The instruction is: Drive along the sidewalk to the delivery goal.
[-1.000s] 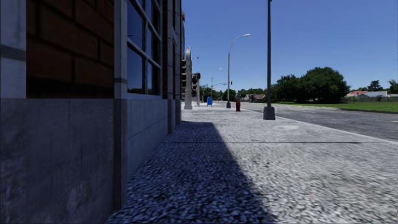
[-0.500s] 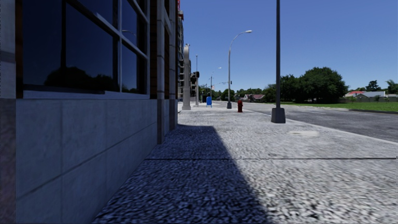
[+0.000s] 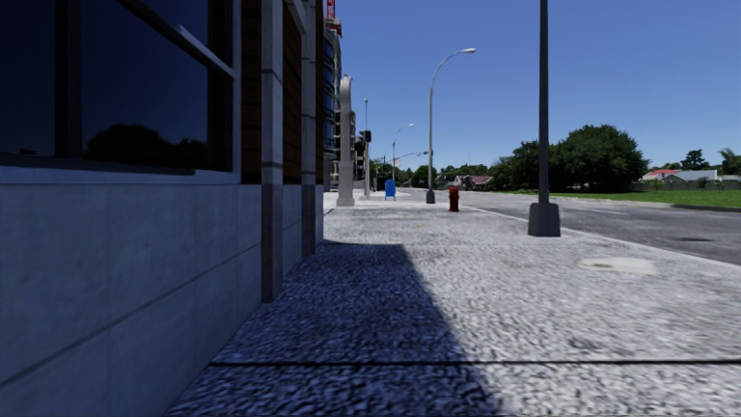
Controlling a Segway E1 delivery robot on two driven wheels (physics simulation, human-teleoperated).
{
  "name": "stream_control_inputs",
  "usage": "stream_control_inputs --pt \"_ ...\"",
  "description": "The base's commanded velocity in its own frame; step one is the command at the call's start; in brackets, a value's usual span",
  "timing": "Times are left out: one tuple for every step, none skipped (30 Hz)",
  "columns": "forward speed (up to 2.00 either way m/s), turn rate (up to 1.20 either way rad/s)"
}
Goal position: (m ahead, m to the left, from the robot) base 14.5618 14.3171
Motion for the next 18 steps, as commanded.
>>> stream_control_inputs --pt "2.0 0.0" --pt "2.0 0.0" --pt "2.0 0.0" --pt "2.0 0.0" --pt "1.99 0.0" --pt "1.98 0.0" --pt "1.97 0.0" --pt "1.97 0.0" --pt "1.97 0.0" --pt "1.97 0.0" --pt "1.97 0.0" --pt "1.97 0.0" --pt "1.97 0.0" --pt "1.97 0.0" --pt "1.97 0.0" --pt "1.98 0.0" --pt "1.98 0.0" --pt "2.0 0.0"
